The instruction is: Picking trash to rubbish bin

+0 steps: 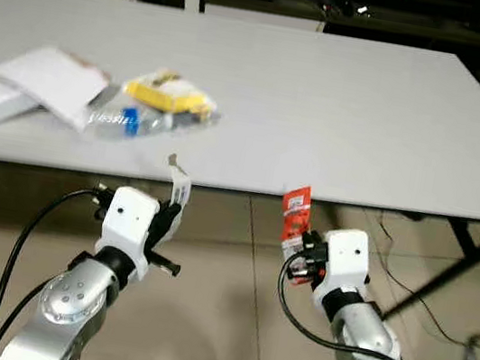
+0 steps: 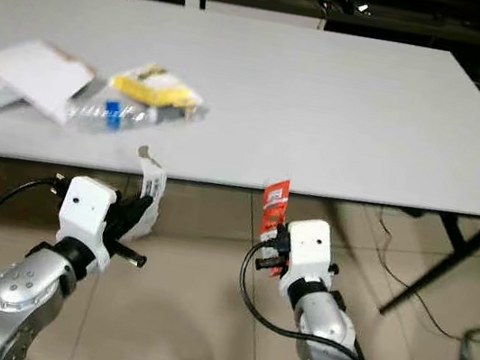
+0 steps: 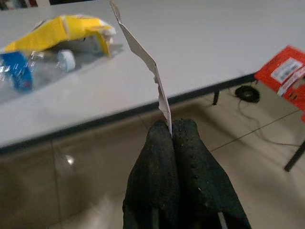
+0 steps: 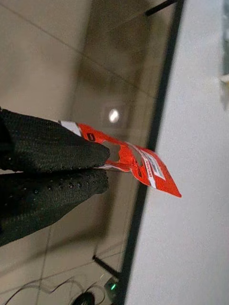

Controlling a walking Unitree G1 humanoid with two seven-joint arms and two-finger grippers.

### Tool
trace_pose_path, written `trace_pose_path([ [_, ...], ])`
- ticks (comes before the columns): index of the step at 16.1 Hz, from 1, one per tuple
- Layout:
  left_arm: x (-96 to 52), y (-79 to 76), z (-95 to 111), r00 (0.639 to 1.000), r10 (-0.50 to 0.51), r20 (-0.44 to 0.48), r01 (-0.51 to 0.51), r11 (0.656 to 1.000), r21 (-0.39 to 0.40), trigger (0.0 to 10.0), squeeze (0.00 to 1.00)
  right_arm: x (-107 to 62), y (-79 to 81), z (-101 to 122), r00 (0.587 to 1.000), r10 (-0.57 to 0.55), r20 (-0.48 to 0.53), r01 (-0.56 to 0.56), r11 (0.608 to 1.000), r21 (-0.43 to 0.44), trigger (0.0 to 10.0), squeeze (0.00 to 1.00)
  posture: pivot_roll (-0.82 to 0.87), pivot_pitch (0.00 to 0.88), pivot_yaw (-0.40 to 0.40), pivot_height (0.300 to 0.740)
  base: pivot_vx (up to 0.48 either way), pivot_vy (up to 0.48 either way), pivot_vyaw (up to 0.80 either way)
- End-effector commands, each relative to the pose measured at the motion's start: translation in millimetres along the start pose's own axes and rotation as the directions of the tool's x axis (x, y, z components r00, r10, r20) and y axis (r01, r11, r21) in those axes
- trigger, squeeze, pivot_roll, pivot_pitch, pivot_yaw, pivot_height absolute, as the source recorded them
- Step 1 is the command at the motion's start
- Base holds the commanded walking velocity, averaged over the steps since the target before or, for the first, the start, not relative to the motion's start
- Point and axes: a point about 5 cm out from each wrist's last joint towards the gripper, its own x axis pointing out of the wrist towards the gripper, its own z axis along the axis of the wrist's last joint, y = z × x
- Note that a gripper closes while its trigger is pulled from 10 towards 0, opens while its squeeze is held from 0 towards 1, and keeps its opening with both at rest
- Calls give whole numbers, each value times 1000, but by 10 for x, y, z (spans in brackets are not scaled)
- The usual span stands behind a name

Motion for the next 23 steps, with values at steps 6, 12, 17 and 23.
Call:
trace_pose_path([
  [6,-76,59,-38,999,41,-24,-41,999,0,10000,0,29,61,45,998,58,15,-58,998,5,10000,0,36,82,-76,740,-253,0,800],
  [12,-106,84,-59,997,70,-32,-70,998,1,10000,0,42,76,33,996,83,11,-83,997,7,10000,0,42,83,-89,740,-253,0,800],
  [17,-166,223,-79,977,213,-25,-212,976,40,10000,0,88,93,19,995,94,14,-95,995,39,10000,0,66,82,-111,740,-49,0,590],
  [23,-205,216,-91,975,223,-8,-221,972,82,10000,0,147,191,-158,983,171,-73,-169,985,39,10000,0,88,87,-111,740,59,0,0],
])
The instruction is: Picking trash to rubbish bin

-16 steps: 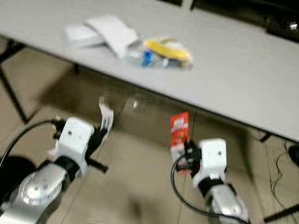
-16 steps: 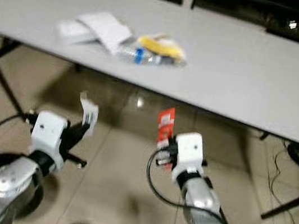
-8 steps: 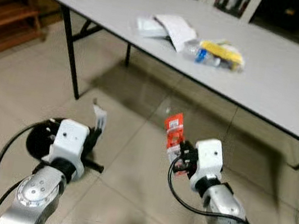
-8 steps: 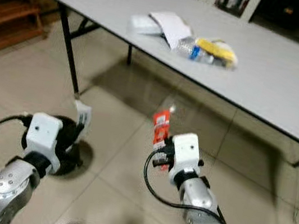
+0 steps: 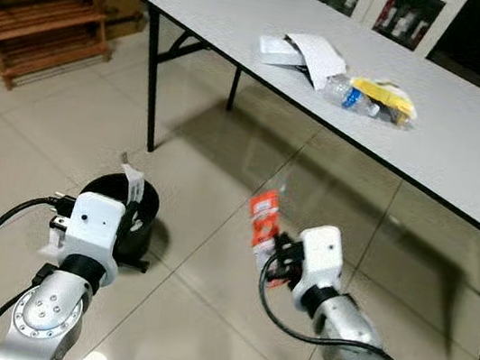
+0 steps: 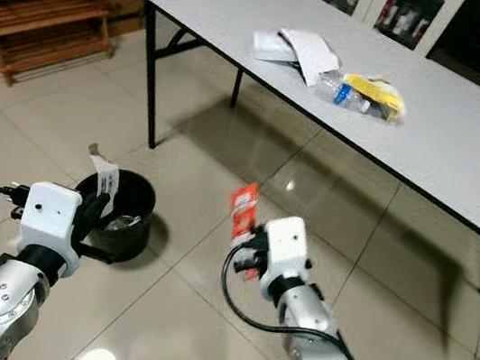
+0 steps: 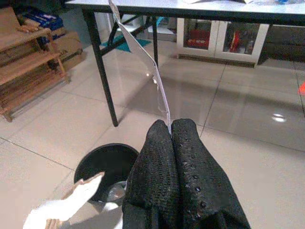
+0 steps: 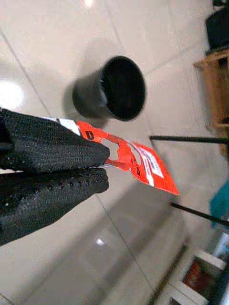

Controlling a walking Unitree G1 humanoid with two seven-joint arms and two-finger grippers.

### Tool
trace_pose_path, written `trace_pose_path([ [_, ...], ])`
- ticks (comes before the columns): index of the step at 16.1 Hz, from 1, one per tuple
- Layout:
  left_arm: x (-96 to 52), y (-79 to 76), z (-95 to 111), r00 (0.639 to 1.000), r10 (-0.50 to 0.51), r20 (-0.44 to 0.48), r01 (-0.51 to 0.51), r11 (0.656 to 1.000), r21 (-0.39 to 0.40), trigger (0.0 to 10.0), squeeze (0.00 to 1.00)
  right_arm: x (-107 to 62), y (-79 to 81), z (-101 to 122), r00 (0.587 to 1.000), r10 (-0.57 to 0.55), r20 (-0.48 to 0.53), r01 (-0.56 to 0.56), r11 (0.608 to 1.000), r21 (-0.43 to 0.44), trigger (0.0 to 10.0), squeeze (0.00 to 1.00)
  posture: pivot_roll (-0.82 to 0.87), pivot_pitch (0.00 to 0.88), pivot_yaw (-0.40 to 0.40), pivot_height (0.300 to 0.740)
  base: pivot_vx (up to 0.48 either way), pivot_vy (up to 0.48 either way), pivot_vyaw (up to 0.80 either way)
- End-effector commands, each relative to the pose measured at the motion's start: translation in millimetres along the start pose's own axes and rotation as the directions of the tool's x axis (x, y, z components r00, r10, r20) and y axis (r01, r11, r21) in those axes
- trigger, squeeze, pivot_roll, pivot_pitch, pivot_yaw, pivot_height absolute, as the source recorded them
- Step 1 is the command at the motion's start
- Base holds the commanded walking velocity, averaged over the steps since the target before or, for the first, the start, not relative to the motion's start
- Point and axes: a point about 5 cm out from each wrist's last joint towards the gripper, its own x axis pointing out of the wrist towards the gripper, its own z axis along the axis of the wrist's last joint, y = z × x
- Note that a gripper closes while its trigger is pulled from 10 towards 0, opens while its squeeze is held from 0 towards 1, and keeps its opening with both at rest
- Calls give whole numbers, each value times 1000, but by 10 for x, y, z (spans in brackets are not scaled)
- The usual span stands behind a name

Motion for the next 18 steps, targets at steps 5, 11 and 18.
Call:
trace_pose_path([
  [5,86,-1,45,998,-63,20,62,997,55,10000,0,-6,-29,-248,996,-54,-73,60,995,84,10000,0,91,74,-13,740,403,0,0],
  [11,122,65,-217,994,-106,-31,107,994,30,10000,0,-8,160,-357,997,20,-81,-14,997,70,10000,0,64,73,78,740,462,0,267],
  [18,66,41,-628,992,-86,-97,86,996,0,10000,0,183,178,-401,994,64,-83,-67,997,-25,10000,0,62,48,-22,740,480,0,289],
])
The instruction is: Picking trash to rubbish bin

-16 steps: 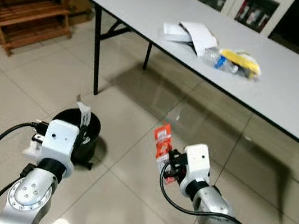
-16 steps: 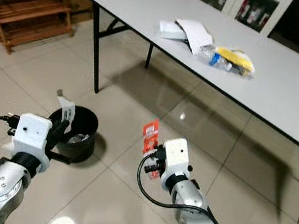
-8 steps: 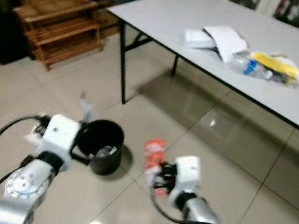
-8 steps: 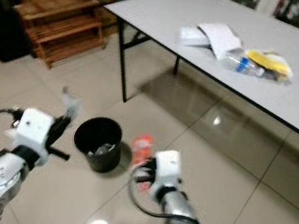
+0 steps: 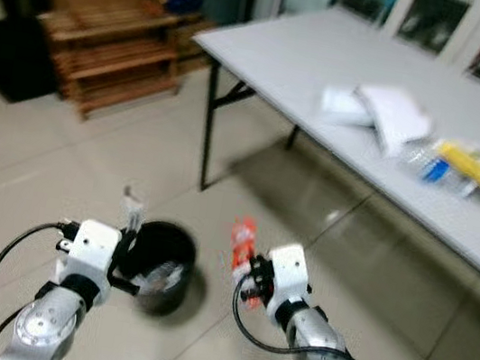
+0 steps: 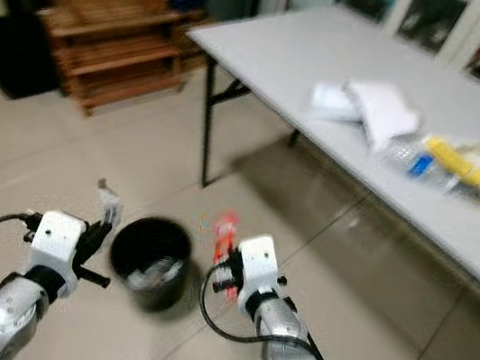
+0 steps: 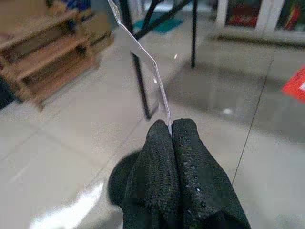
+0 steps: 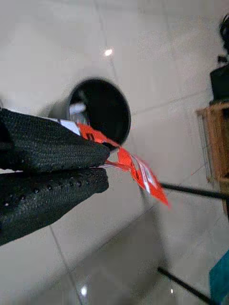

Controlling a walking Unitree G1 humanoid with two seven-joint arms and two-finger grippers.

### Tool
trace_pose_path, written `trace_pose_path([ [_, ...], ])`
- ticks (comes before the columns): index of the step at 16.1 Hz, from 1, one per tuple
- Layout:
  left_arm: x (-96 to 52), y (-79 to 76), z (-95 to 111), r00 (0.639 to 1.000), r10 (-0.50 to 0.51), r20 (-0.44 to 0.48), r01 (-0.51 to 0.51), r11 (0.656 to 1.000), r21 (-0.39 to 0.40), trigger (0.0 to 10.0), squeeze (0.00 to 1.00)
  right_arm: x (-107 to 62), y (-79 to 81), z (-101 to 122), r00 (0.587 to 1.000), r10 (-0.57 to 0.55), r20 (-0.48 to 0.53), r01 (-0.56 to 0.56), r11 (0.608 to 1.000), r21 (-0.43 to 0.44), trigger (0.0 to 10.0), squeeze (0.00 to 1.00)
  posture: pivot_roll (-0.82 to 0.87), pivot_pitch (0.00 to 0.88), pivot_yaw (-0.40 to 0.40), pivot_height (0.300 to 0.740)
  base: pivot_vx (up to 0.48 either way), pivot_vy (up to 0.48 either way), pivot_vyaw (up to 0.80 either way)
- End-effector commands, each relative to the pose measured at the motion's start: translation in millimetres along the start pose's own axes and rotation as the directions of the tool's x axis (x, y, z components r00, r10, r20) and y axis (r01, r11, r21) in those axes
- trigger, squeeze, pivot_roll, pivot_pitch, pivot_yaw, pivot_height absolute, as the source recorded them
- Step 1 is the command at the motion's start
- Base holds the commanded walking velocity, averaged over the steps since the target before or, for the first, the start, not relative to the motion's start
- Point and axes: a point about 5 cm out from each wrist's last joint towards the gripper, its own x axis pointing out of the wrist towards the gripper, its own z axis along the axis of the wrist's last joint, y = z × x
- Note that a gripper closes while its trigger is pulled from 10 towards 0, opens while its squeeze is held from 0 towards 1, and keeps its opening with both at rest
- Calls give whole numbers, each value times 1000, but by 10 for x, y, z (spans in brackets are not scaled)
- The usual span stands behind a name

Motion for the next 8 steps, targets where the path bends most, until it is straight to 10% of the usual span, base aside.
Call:
trace_pose_path([
  [1,-15,-59,-57,1000,-8,-12,9,1000,11,10000,0,24,-6,-5,1000,20,-1,-20,1000,-13,10000,0,66,47,-29,740,480,0,0],
  [8,-43,-63,-142,1000,5,-5,-5,1000,25,10000,0,83,14,-106,997,73,-18,-74,997,-34,10000,0,84,36,-45,740,480,0,686],
])
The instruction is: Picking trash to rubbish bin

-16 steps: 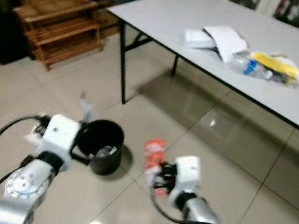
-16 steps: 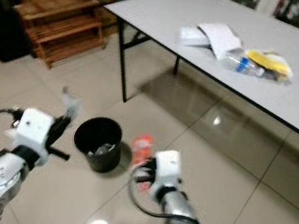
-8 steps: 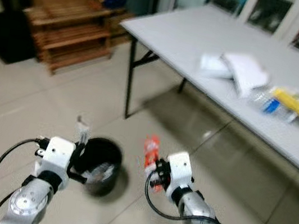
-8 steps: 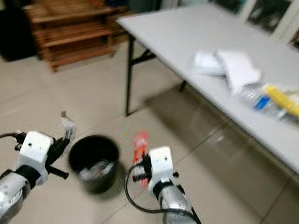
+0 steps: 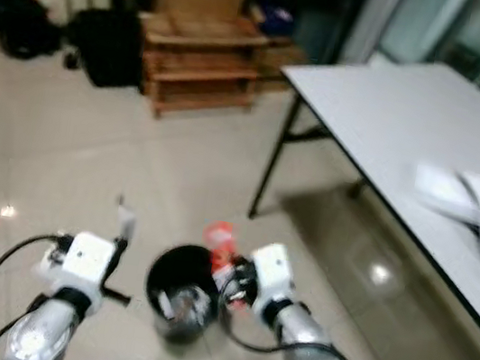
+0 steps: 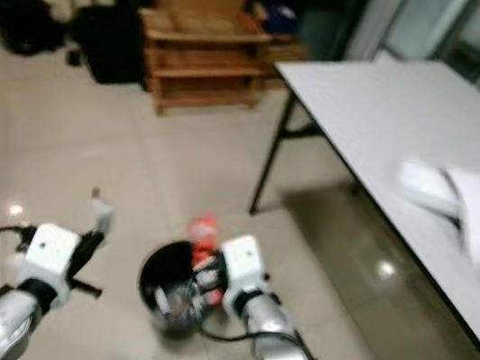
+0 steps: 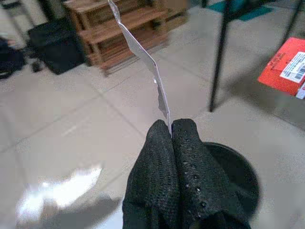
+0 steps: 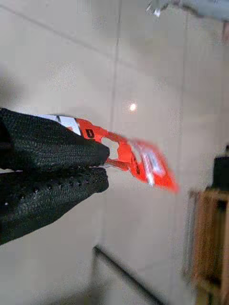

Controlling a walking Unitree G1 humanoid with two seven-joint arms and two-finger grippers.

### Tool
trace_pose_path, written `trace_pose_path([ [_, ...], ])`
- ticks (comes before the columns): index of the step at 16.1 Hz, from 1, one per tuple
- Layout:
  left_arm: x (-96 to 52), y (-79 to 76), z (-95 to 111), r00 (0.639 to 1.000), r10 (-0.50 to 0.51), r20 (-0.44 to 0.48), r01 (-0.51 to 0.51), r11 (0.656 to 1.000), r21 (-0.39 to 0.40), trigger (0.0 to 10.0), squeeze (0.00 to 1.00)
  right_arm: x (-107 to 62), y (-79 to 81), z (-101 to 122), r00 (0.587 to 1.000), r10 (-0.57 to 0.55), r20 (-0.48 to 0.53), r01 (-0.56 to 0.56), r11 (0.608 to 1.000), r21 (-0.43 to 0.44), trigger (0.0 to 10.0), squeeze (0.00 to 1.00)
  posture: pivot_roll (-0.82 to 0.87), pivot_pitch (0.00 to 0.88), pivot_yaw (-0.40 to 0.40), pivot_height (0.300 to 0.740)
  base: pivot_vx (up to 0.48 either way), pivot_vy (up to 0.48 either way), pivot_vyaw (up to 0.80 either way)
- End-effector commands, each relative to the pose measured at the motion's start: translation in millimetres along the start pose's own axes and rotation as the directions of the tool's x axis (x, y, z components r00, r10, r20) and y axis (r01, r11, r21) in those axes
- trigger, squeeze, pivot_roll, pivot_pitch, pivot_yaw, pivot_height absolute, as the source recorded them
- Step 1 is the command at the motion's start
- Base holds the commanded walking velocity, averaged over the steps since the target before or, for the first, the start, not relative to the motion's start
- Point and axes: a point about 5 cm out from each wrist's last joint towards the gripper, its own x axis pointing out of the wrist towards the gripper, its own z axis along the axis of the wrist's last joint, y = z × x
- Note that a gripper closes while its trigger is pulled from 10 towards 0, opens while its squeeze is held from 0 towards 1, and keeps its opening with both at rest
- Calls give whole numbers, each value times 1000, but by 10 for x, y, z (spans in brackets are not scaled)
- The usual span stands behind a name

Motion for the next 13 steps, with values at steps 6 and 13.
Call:
trace_pose_path([
  [6,68,-150,-54,998,-68,-14,68,997,22,10000,0,-98,-296,-150,996,-74,-47,72,997,-40,10000,0,91,38,-54,740,157,0,0],
  [13,235,-200,-204,977,-196,-81,207,966,157,10000,0,-119,-507,-74,981,-193,-2,192,980,-59,10000,0,76,44,-63,740,0,0,0],
])
